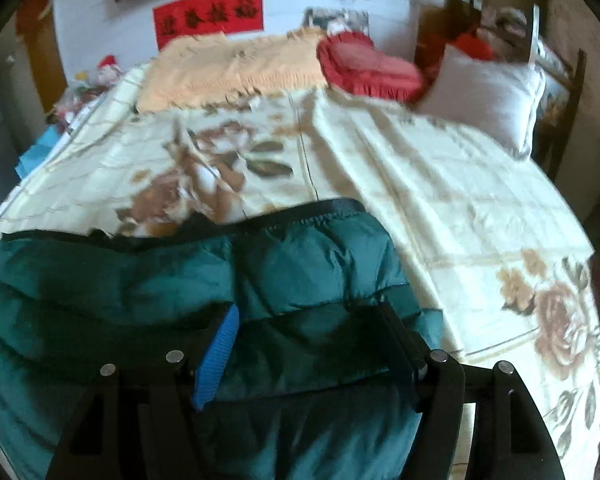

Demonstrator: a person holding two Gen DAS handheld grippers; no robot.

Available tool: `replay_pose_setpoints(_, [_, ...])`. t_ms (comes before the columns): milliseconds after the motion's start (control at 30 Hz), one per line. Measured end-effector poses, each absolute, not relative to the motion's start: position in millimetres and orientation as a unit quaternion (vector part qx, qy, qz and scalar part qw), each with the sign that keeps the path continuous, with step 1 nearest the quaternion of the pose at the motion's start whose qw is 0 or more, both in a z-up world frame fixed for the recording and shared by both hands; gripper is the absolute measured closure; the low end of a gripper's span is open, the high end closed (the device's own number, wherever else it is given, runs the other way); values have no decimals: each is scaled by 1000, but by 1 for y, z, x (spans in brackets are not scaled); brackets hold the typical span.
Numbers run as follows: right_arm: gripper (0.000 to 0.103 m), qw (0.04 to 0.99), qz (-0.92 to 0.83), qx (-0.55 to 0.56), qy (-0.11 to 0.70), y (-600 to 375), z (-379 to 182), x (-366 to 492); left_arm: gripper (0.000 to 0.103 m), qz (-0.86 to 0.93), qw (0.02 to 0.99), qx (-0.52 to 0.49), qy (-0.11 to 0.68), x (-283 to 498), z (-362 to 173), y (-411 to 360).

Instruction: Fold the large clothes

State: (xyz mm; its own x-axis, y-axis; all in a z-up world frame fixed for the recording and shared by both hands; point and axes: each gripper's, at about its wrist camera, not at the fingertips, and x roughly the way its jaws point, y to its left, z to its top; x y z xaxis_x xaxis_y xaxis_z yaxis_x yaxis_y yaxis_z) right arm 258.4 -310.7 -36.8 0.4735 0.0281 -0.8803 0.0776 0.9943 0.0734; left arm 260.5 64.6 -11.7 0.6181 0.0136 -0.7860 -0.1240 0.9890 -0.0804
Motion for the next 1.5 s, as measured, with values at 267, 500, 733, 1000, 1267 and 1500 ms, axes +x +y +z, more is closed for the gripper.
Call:
replay_pose_setpoints(267, [35,879,-7,71,471,-296,6,243,20,36,898,-55,435,263,-15,65])
replay_pose_setpoints(500, [34,875,144,61,458,-199,35,249,20,34,895,-57,441,265,-19,65])
replay_pose_setpoints(733, [34,849,161,-1,504,-124,-11,274,18,30,890,-60,451,273,-26,68])
replay_pose_setpoints(1000, [33,834,150,47,528,-135,-38,294,14,34,887,-63,457,279,-33,69])
replay_pose_setpoints(1267, [34,877,111,24,466,-205,17,255,14,31,889,-73,452,279,-34,71])
replay_pose_setpoints(1500, [34,864,-11,21,504,-303,-14,259,12,36,891,-74,447,278,-36,71])
